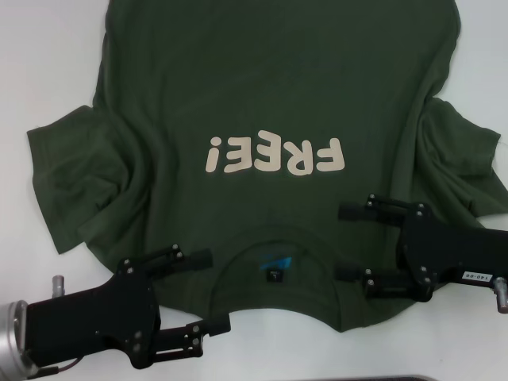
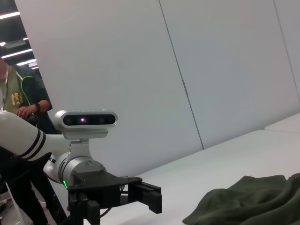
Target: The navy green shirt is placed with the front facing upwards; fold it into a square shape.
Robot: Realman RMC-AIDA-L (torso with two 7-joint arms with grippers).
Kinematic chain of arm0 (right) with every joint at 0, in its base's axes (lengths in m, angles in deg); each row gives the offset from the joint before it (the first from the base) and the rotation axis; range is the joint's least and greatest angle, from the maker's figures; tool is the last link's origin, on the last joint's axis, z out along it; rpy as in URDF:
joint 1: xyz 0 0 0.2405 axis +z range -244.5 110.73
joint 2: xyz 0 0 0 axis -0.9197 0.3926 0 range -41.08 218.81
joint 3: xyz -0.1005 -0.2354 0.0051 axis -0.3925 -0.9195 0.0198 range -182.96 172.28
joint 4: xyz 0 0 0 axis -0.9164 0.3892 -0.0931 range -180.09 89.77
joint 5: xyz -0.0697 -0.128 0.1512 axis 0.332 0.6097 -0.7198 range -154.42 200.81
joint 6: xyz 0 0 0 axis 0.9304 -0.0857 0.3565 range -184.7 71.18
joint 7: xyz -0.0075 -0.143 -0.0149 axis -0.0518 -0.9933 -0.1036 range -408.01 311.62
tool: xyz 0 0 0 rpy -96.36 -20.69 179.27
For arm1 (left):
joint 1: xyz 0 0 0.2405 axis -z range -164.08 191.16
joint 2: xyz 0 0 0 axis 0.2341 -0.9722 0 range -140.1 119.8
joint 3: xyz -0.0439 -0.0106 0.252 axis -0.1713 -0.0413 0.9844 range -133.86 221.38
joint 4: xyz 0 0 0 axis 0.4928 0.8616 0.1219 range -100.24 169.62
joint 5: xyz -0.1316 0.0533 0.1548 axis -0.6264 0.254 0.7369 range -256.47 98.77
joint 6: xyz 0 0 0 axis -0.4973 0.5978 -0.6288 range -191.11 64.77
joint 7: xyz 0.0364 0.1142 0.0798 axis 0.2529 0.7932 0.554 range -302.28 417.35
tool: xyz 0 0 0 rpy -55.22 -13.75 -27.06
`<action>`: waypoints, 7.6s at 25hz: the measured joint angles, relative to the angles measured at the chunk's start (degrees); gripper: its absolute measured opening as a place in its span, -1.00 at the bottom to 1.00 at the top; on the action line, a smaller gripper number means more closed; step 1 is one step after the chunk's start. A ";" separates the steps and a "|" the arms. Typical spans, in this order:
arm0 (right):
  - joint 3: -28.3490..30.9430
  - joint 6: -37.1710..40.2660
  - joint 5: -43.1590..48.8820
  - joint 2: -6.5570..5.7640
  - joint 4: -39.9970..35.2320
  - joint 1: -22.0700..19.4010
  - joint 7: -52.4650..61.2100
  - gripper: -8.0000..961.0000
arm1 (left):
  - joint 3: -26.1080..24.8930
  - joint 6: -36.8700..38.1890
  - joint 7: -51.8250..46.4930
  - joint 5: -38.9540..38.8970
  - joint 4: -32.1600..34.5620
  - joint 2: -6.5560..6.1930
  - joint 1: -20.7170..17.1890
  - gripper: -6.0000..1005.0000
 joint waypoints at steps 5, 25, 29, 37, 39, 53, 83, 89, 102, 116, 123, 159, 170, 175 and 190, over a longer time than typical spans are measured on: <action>0.00 0.02 0.00 0.00 0.00 0.00 0.03 0.84 | -0.12 0.00 0.00 0.00 -0.02 0.00 0.00 0.61; 0.00 0.74 0.00 -0.01 0.00 0.00 0.09 0.84 | -3.43 2.31 -18.38 -0.71 -4.16 -0.55 1.90 0.59; 0.00 0.91 0.00 -0.06 0.00 0.01 0.09 0.84 | -6.99 1.08 -42.33 -0.66 -8.14 -2.60 5.88 0.58; -0.01 0.91 0.00 -0.09 0.00 -0.06 0.15 0.84 | -12.15 -3.83 -85.02 -0.95 -7.94 -9.77 13.36 0.57; -0.04 0.91 0.00 -0.09 0.00 -0.07 0.15 0.84 | -14.15 -4.87 -88.15 -0.88 -8.07 -10.77 13.60 0.57; -0.60 0.79 0.00 -0.22 -0.53 -0.09 1.63 0.84 | -14.28 -12.59 -93.35 15.20 -10.15 -15.90 14.45 0.53; -0.61 0.50 0.00 -0.35 -0.70 -0.09 2.28 0.84 | -10.74 -18.57 -100.69 30.28 -13.02 -14.44 18.98 0.52; -0.62 0.56 0.00 -0.35 -0.71 -0.09 2.28 0.84 | -10.65 -19.77 -101.34 32.81 -13.02 -14.03 19.72 0.52; -0.60 0.59 0.00 -0.33 -0.70 -0.09 2.28 0.84 | -10.67 -20.74 -101.83 33.03 -12.27 -13.86 19.87 0.52; -0.62 0.77 0.00 -0.35 -0.70 -0.08 2.32 0.84 | -10.59 -21.77 -101.94 34.20 -11.51 -13.27 20.16 0.51; -0.62 0.74 0.00 -0.35 -0.70 -0.08 2.34 0.84 | -10.51 -21.78 -101.81 34.19 -11.51 -12.55 20.84 0.51; -0.32 0.89 0.00 -0.44 -0.79 0.09 2.46 0.84 | -7.51 -23.19 -102.70 34.11 -10.04 -12.61 23.32 -0.53; -0.26 0.88 0.00 -0.44 -0.79 -0.06 2.46 0.84 | -7.71 -21.00 -102.74 33.70 -11.35 -13.72 23.74 -0.98; -0.26 0.88 0.00 -0.37 -0.79 0.01 2.46 0.84 | -7.78 -20.44 -103.43 33.70 -13.42 -14.12 23.68 -0.98; -0.31 0.88 0.00 -0.43 -0.79 0.51 3.15 0.84 | -7.16 -18.61 -105.00 34.35 -15.57 -17.42 24.84 -0.97</action>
